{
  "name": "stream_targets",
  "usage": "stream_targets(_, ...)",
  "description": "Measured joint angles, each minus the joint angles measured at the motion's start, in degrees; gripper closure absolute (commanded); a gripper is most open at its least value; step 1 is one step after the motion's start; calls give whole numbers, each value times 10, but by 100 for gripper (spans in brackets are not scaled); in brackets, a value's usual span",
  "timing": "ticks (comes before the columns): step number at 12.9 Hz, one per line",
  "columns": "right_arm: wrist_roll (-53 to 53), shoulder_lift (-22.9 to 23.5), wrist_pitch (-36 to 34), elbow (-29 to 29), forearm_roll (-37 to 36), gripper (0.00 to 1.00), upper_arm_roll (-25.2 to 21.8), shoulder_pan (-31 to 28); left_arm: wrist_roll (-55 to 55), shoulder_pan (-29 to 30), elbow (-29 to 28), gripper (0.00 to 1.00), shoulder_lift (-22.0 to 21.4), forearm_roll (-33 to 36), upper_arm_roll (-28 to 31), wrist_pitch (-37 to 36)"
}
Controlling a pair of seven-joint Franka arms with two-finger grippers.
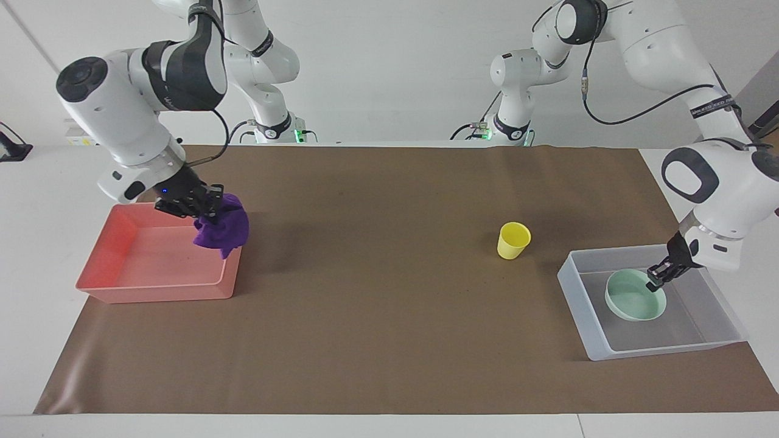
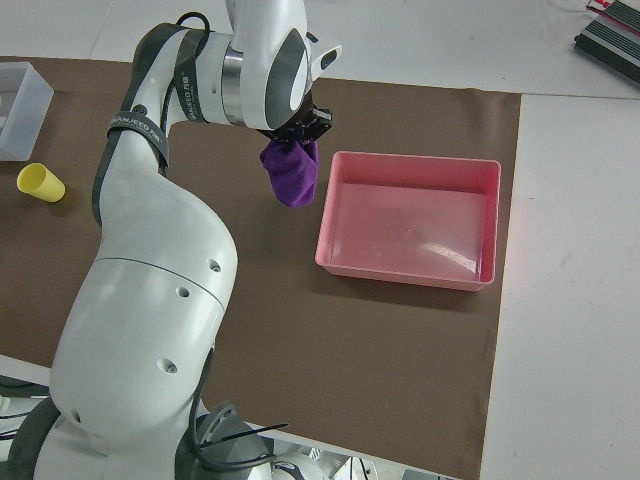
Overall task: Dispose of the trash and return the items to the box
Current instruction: 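Place the cup in the white box while the right gripper drops the cloth, then grasp the yellow cup with the left gripper while the right gripper withdraws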
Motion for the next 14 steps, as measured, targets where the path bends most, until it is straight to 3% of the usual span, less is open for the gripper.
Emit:
stream_targets(1, -7, -1, 5, -14, -13, 100, -1, -21, 0, 0, 0, 100, 13, 0, 0, 7)
stream_targets(2, -11, -1, 21, -35, -21, 100, -1, -40, 0, 0, -3, 93, 22, 0, 0, 16)
stream_targets(4, -18, -2, 69, -85, -27, 100, -1, -64, 6, 0, -26, 1, 28, 0, 0, 53)
stream_targets(8, -39, 1, 170, -165, -28, 96, -1, -83, 10, -2, -31, 0, 12, 0, 1, 61)
stream_targets(10, -39, 4, 205, -195, -28, 92, -1, -84, 10, -3, -22, 0, -33, 0, 1, 6)
stream_targets(11, -39, 6, 214, -206, -28, 84, -1, -87, 10, -4, -21, 0, -63, 0, 1, -40)
stream_targets(12, -39, 8, 217, -212, -28, 62, -1, -91, 10, -6, -21, 0, -89, 0, 0, -85)
stream_targets(13, -39, 9, 218, -214, -28, 54, -1, -94, 9, -13, -22, 0, -109, 0, 0, -128)
stream_targets(14, -39, 9, 217, -214, -28, 14, -1, -94, -1, -30, -23, 0, -129, 0, 0, -169)
